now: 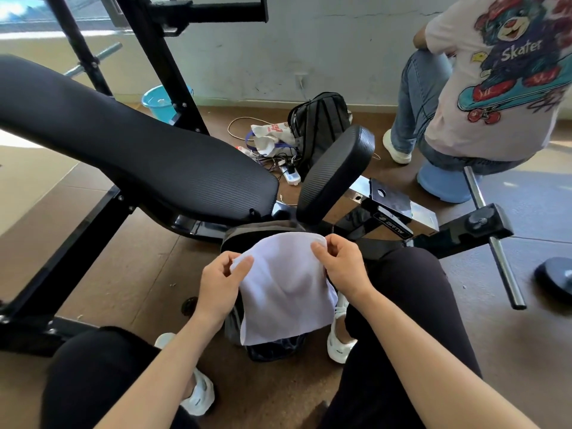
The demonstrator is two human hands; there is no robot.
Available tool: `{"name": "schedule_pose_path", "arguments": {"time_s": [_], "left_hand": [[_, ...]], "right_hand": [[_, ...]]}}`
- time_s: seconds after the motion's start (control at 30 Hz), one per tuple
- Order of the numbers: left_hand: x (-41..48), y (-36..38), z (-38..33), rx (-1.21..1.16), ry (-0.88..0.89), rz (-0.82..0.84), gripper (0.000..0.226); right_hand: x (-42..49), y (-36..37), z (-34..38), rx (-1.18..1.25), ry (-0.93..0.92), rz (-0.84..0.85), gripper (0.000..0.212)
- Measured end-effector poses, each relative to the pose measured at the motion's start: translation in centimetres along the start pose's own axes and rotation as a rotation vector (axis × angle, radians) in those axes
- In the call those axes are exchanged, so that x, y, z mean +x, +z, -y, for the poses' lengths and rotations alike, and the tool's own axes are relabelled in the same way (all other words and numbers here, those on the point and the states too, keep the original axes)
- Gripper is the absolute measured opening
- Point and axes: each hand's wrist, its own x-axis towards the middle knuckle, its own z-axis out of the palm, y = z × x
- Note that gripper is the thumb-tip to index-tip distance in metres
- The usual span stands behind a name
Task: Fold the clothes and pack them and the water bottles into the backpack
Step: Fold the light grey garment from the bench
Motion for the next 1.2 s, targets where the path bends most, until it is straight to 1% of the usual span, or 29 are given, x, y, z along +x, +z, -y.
{"name": "schedule_pose_path", "arguments": {"time_s": [0.1,0.23,0.3,0.37,0.47,0.6,0.7,0.77,0.8,0.87,0.9,0.97,1.03,1.07,1.1,1.2], "left_hand": [[-0.2,-0.6,-0.1,-0.053,-0.014,0.016,0.019],[-0.3,-0.8,0.3,-0.128,-0.033,0.011,0.01],[-0.5,-0.5,0.5,-0.093,-0.026,0.013,0.01],[-0.8,0.0,0.7,-0.033,-0.011,0.025,0.011],[-1.2,0.7,1.3,0.041,0.009,0.054,0.01],[-1.4,1.1,2.2,0.025,0.041,0.119,0.008],[-1.4,0.9,2.6,-0.008,0.037,0.133,0.013],[-1.2,0.7,2.8,-0.032,0.037,0.155,0.016],[-1.2,0.6,2.9,-0.034,0.043,0.168,0.018],[-1.2,0.5,2.9,-0.027,0.045,0.199,0.021],[-1.2,0.4,2.9,-0.025,0.043,0.212,0.021],[-1.1,0.3,2.9,-0.031,0.041,0.229,0.022],[-1.0,0.2,2.8,-0.036,0.062,0.253,0.021],[-1.0,0.1,2.7,-0.032,0.079,0.258,0.021],[-0.8,0.0,2.7,-0.029,0.096,0.258,0.021],[-0.8,-0.3,2.8,-0.093,0.099,0.243,0.015]], "right_hand": [[0.3,0.1,-0.1,-0.025,0.029,0.007,0.031],[-0.1,0.8,0.4,0.02,0.061,0.132,0.023],[-0.9,1.4,0.9,0.074,0.068,0.196,0.018],[-1.7,2.2,1.5,0.073,0.053,0.258,0.016],[-2.7,3.6,1.9,0.064,0.029,0.343,0.018],[-3.5,4.6,2.1,0.159,0.055,0.415,0.017],[-3.4,4.9,2.1,0.229,0.104,0.444,0.007],[-3.2,5.0,2.1,0.267,0.139,0.452,0.018],[-3.2,5.0,2.1,0.262,0.127,0.451,0.02],[-3.3,5.2,2.0,0.215,0.048,0.437,0.014],[-3.4,5.3,1.9,0.178,0.013,0.422,0.016],[-3.2,5.4,1.9,0.097,-0.075,0.377,0.035],[-2.7,5.3,1.6,-0.003,-0.228,0.365,0.06],[-2.4,5.3,1.5,-0.052,-0.291,0.385,0.064],[-2.2,5.2,1.4,-0.093,-0.319,0.411,0.062],[-2.0,5.2,1.1,-0.171,-0.274,0.444,0.035]]}}
